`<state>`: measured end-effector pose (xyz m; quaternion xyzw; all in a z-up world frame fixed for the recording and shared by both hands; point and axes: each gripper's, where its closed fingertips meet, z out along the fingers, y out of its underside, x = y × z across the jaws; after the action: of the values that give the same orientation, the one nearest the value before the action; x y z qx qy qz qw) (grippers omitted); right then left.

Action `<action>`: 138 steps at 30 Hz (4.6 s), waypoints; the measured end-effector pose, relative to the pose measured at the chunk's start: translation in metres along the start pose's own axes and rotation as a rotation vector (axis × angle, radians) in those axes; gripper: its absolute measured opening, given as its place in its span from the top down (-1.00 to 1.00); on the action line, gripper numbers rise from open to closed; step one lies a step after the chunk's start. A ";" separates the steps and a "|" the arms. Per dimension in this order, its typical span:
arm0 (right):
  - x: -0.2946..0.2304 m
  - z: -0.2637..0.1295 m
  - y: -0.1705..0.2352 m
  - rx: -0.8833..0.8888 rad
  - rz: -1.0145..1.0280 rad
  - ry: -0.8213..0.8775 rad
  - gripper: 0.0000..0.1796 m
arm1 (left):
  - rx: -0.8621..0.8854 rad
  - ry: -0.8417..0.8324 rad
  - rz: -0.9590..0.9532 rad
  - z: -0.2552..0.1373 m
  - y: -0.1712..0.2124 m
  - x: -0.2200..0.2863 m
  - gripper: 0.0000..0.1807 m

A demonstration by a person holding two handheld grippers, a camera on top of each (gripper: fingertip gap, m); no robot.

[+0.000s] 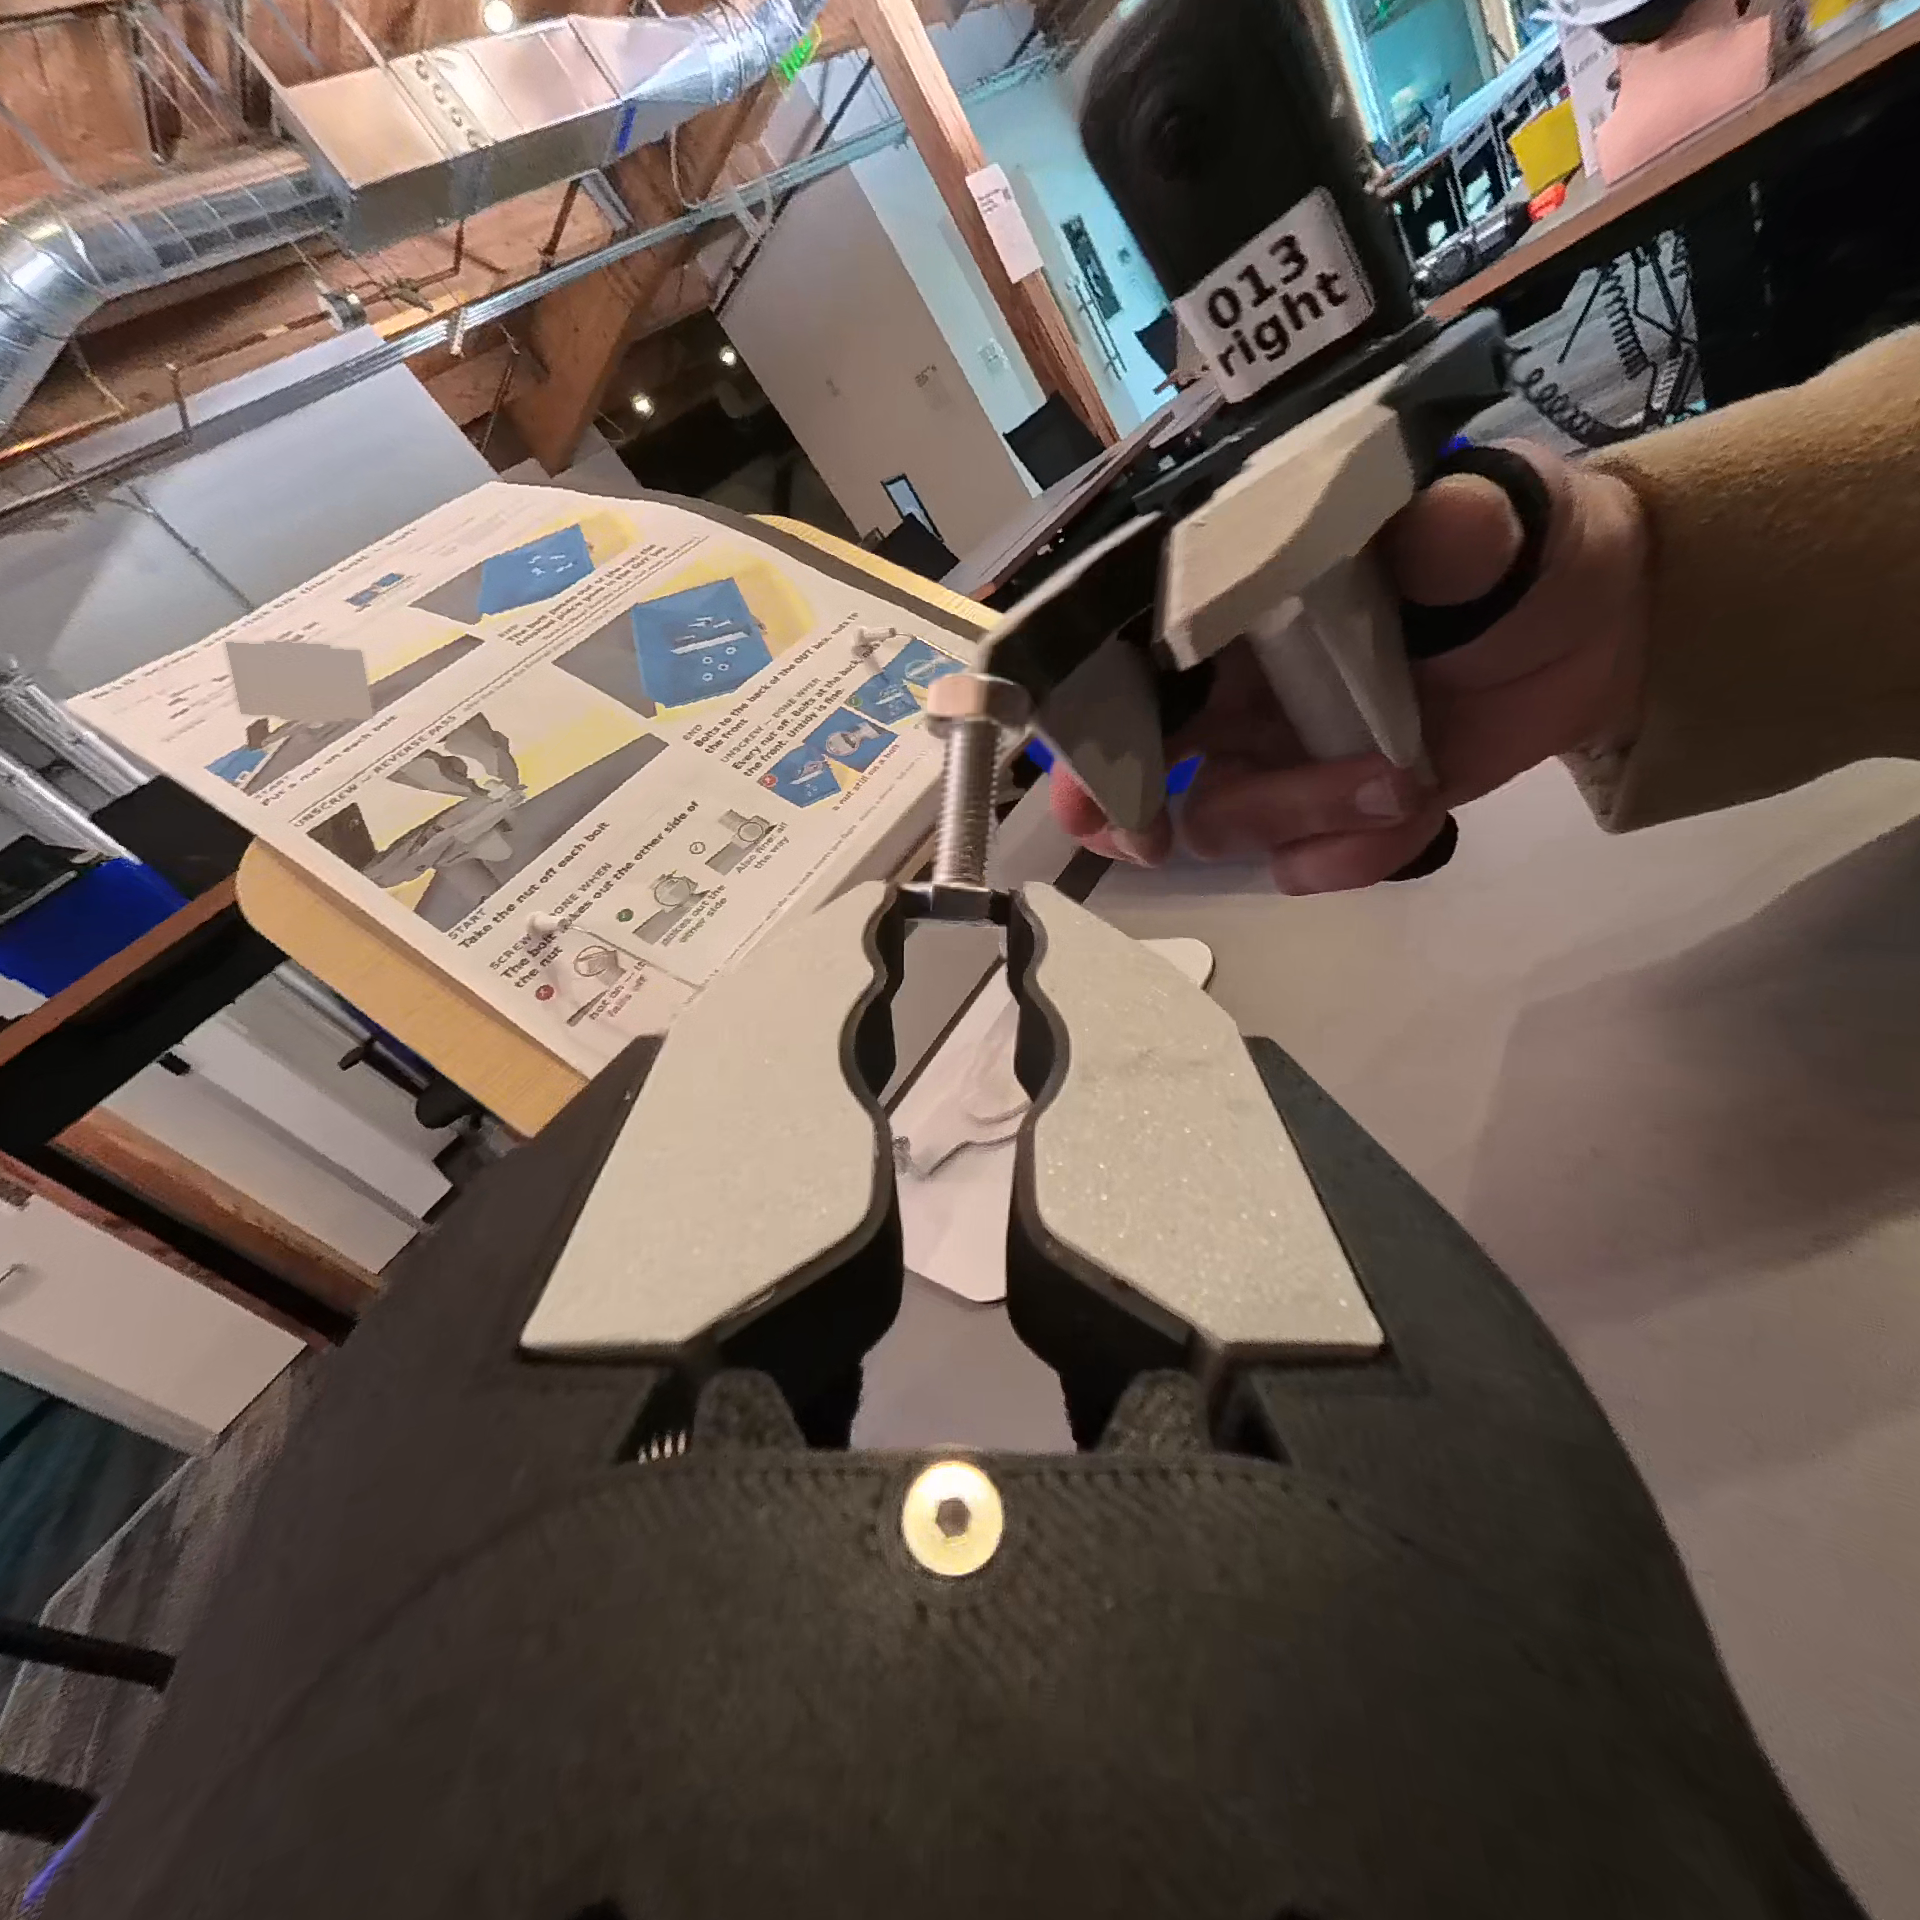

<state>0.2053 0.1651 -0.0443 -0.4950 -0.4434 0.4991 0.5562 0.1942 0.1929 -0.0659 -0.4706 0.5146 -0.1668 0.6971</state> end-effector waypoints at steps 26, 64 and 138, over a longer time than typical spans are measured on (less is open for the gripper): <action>0.009 -0.003 -0.002 -0.001 -0.043 0.070 0.47 | 0.000 0.032 -0.006 0.000 -0.004 0.004 0.80; -0.011 -0.001 -0.003 -0.041 -0.198 0.015 0.52 | 0.073 0.184 -0.154 -0.002 -0.011 0.017 0.80; -0.005 0.001 0.006 -0.079 -0.134 0.025 0.56 | 0.081 0.183 -0.224 -0.002 -0.007 0.012 0.80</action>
<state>0.2027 0.1606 -0.0497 -0.4919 -0.4879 0.4368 0.5738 0.1992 0.1795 -0.0668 -0.4793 0.5132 -0.3065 0.6426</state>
